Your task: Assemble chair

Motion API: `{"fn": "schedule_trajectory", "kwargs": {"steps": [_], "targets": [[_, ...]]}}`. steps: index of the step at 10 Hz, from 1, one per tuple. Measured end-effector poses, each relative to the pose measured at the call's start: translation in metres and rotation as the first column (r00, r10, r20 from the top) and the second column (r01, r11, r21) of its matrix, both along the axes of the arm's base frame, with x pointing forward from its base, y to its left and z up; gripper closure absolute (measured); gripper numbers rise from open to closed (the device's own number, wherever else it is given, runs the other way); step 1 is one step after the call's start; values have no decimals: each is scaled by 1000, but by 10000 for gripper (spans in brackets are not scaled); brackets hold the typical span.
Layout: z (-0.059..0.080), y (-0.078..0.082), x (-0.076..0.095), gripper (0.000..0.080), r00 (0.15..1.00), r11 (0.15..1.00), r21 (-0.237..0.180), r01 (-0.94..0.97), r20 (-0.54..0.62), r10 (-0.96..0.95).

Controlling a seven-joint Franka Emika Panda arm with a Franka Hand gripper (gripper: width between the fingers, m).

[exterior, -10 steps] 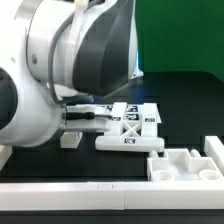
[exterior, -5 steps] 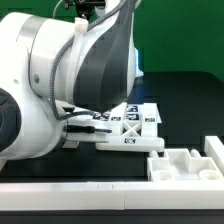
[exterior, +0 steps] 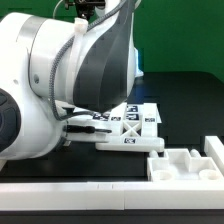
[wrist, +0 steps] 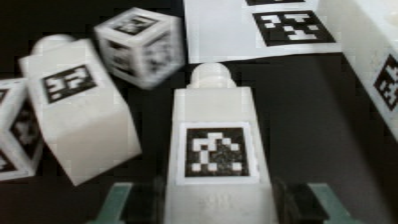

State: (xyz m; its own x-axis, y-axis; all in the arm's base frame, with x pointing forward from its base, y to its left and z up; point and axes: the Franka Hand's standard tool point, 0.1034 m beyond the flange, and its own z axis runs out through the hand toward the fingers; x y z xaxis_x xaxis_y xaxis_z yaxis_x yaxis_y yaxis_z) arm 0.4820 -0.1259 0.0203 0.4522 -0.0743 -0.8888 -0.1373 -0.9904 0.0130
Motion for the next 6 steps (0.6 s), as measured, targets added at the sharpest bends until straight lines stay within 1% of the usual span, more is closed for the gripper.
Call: {"fn": "schedule_trajectory", "kwargs": {"steps": [1,3,4,5,6], "targets": [[10,1,5,517,1000,1000,4,-3,14,3],[42,3,15,517,999,1000,15,1,33,-1],[55,6,24,517,997,1000,17,-12,80,10],[59,5,36,517,985,1000,6,-24,173,23],[54,3,37,517,965,1000,-10,-28,260,29]]}}
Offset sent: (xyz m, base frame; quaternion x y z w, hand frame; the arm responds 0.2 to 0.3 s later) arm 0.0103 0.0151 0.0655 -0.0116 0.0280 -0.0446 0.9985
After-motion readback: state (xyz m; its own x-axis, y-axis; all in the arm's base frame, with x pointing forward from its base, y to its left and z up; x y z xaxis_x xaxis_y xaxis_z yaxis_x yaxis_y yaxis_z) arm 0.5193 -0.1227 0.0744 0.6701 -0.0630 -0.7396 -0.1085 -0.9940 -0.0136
